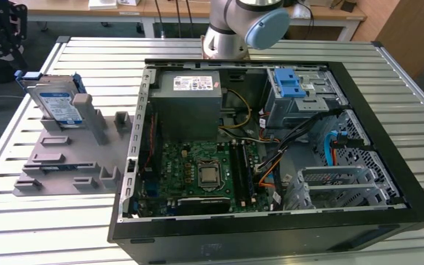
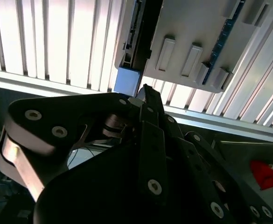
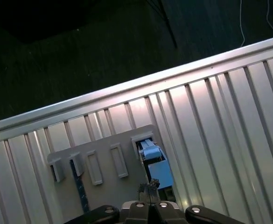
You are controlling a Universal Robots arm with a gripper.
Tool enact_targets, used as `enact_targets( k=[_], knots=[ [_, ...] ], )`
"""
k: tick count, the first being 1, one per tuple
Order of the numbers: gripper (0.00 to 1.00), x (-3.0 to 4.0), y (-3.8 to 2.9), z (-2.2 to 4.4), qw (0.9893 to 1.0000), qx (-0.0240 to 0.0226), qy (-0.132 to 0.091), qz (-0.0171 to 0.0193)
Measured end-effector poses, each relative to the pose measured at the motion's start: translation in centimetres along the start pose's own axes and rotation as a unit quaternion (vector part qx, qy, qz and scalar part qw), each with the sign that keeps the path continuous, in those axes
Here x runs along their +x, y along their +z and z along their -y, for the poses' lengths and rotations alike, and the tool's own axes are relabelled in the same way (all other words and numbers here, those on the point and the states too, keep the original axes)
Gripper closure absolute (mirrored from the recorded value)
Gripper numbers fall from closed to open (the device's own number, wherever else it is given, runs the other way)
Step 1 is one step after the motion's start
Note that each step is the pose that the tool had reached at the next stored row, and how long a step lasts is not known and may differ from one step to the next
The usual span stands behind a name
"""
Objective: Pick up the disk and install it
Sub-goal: 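Pick up the disk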
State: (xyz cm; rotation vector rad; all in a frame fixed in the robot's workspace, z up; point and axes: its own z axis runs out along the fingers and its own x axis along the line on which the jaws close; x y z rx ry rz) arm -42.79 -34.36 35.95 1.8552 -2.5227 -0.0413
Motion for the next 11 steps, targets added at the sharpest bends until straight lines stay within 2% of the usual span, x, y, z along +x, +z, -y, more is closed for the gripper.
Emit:
enact_targets(
  k=[6,8,11],
  knots=[
    [0.89,0.0,0.01,0.0,0.9994,0.0014,-0.036,-0.0005],
    [0.89,0.0,0.02,0.0,0.9986,0.0016,-0.053,-0.0008],
    [0.89,0.0,0.05,0.0,0.9968,0.0016,-0.08,-0.0014]
  ],
)
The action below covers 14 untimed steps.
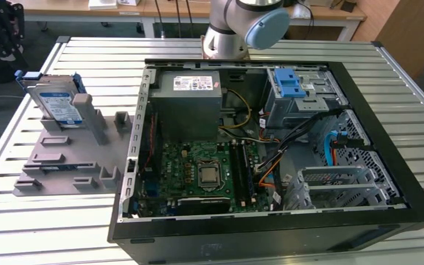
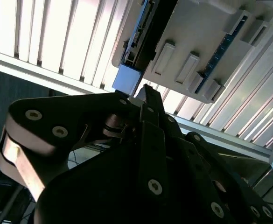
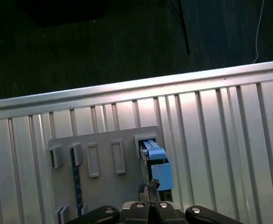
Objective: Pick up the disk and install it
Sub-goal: 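Pick up the disk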
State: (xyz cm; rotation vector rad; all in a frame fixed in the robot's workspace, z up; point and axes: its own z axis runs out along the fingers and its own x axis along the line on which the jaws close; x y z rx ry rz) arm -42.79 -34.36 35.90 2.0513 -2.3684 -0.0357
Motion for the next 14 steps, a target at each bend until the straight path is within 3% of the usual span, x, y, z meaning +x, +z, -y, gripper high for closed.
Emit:
enact_targets(
  k=[5,14],
  knots=[
    [0.89,0.0,0.02,0.0,0.9993,0.0002,-0.037,-0.0008],
    [0.89,0.0,0.02,0.0,0.9991,0.0002,-0.042,-0.0008]
  ],
)
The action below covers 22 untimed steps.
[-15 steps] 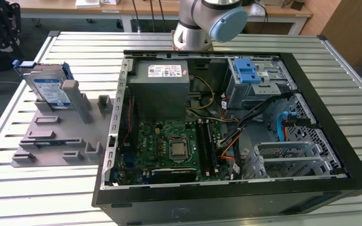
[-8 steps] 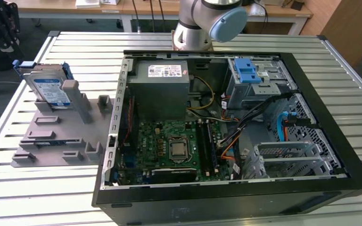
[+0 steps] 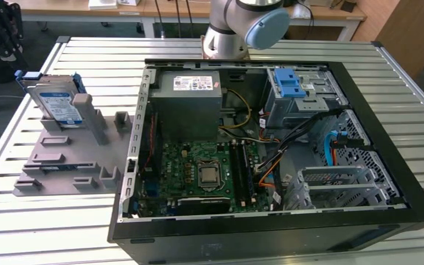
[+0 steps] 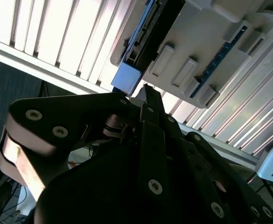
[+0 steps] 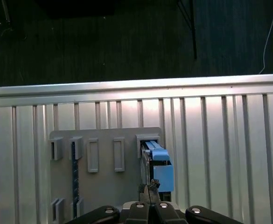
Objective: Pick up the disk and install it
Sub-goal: 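Pick up the disk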
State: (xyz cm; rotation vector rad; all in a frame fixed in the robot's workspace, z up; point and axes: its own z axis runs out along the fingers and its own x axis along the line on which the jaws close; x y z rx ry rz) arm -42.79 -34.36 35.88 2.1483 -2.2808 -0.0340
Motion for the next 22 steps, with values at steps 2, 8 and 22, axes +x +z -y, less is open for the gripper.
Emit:
enact_targets(
  k=[2,8,22],
  knots=[
    [0.89,0.0,0.0,0.0,1.0,-0.0001,-0.008,-0.0002],
    [0.89,0.0,0.01,0.0,0.9981,-0.0005,-0.062,-0.0013],
    [0.89,0.0,0.02,0.0,0.9938,-0.0009,-0.111,-0.0024]
  ],
)
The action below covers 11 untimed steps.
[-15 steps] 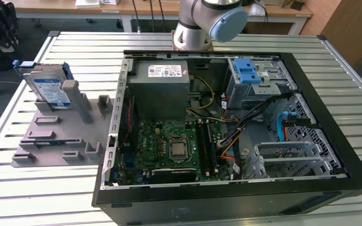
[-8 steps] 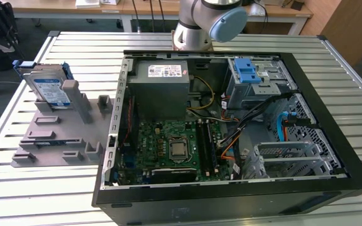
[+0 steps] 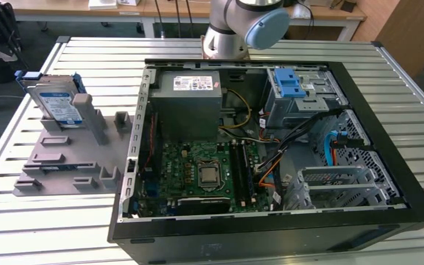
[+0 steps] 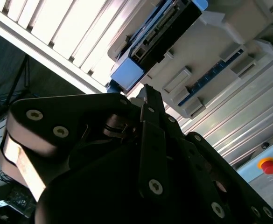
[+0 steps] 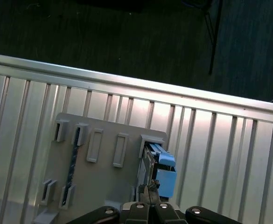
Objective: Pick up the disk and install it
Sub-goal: 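Pick up the disk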
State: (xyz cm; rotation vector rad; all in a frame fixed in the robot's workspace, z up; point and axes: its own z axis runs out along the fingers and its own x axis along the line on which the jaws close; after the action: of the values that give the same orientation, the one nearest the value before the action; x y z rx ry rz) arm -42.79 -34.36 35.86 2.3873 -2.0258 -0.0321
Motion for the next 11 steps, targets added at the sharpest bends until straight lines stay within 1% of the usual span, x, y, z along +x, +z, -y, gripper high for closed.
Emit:
enact_targets(
  k=[5,8,11],
  knots=[
    [0.89,0.0,0.01,0.0,1.0,0.0005,-0.008,-0.0003],
    [0.89,0.0,0.03,0.0,0.9995,0.0004,-0.031,-0.0008],
    [0.89,0.0,0.15,0.0,0.9983,0.0004,-0.058,-0.0013]
  ],
)
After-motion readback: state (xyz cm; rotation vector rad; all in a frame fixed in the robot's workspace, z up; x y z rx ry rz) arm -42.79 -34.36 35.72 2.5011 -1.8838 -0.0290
